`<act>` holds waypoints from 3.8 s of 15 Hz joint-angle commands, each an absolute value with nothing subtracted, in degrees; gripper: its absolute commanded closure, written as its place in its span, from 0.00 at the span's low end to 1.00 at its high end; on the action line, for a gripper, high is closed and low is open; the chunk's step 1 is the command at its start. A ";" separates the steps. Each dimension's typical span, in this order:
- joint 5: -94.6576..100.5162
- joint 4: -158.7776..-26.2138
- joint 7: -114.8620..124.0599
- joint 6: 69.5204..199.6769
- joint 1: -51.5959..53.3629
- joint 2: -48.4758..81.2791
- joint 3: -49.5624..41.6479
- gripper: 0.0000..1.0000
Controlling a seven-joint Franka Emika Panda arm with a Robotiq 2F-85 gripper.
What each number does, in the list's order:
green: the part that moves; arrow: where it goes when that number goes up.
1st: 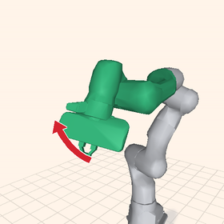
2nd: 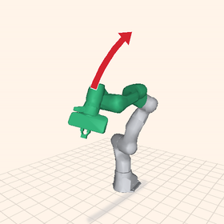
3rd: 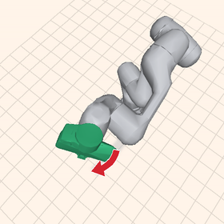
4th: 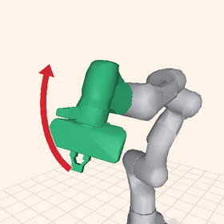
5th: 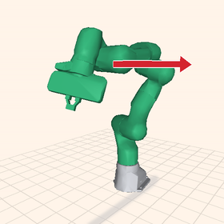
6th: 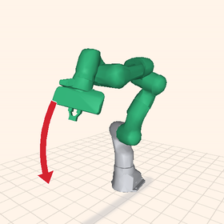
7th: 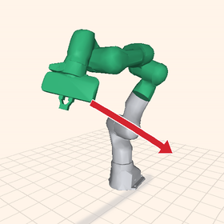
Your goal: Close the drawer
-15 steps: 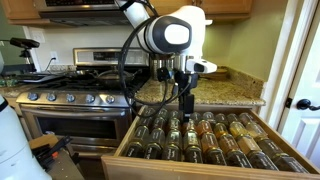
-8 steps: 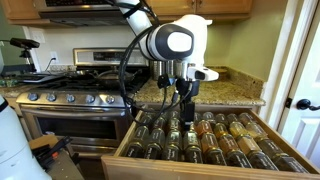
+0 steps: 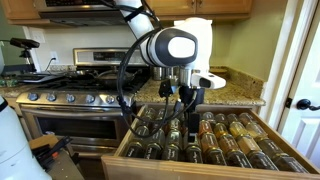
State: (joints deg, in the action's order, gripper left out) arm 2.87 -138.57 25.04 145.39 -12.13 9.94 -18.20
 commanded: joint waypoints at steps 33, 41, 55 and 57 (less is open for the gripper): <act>-33.91 -141.17 -14.65 160.94 -31.09 16.80 1.62 0.00; -36.61 -138.82 -13.98 159.27 -30.57 14.74 8.21 0.00; -17.80 -143.94 -7.64 150.34 -21.31 6.04 -6.62 0.40; -14.64 -144.30 -7.44 149.12 -21.04 5.40 -9.68 0.53</act>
State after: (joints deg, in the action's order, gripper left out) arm -19.40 -141.40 -9.80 151.82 -22.91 9.47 -4.99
